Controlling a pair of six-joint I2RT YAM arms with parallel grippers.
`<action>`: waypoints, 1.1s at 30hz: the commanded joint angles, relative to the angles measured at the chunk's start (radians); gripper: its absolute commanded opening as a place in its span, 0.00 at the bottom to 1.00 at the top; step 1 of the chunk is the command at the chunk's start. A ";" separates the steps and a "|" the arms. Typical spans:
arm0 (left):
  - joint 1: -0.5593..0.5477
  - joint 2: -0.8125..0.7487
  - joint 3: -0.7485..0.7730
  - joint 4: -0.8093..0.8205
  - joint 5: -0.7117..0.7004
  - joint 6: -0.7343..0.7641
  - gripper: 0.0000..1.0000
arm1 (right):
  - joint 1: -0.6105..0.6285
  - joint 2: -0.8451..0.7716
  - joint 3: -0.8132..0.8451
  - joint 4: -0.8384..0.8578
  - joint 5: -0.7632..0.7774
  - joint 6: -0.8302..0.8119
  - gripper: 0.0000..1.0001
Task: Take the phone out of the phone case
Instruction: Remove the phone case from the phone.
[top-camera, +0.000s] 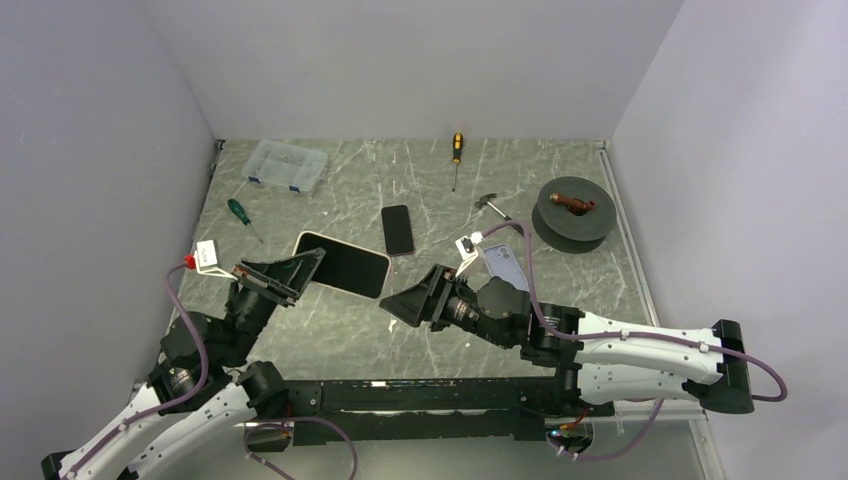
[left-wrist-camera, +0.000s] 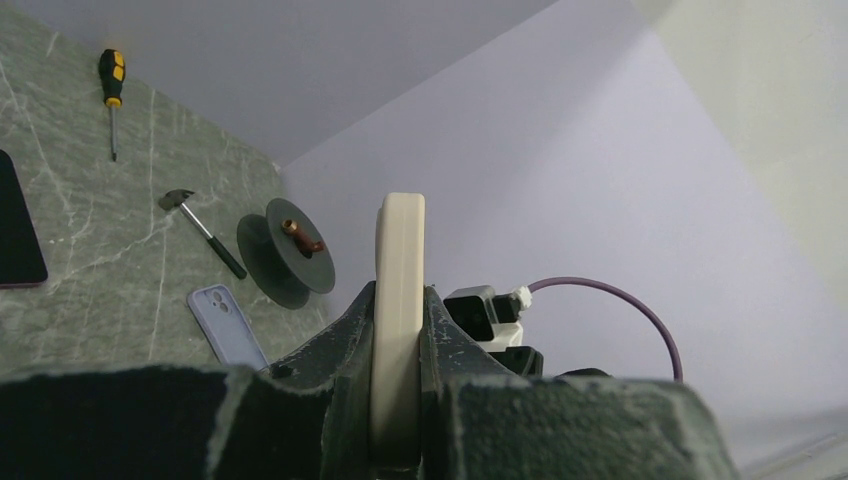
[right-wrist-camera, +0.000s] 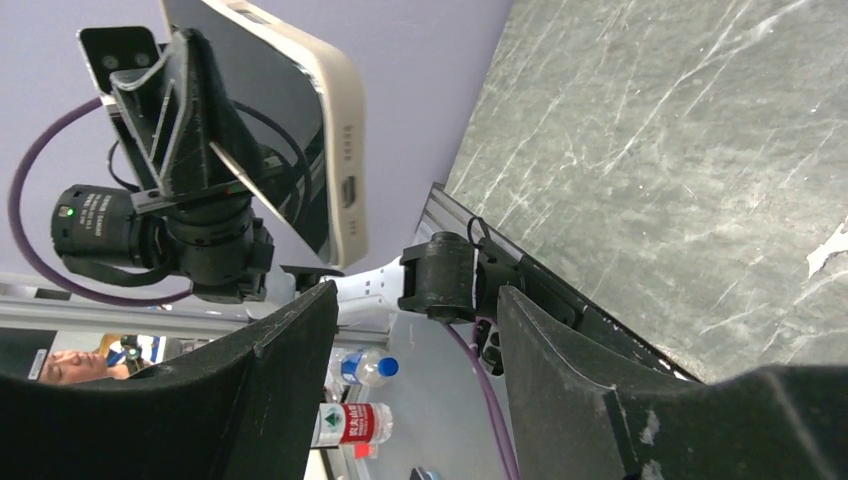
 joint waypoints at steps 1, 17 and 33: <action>-0.003 -0.022 0.029 0.132 0.006 -0.005 0.00 | 0.002 0.014 0.042 0.055 -0.019 0.005 0.62; -0.004 -0.038 0.020 0.118 -0.004 -0.010 0.00 | -0.003 -0.017 0.010 0.096 0.007 0.007 0.66; -0.004 -0.032 0.024 0.123 0.007 -0.014 0.00 | -0.004 -0.022 -0.005 0.087 0.037 0.020 0.59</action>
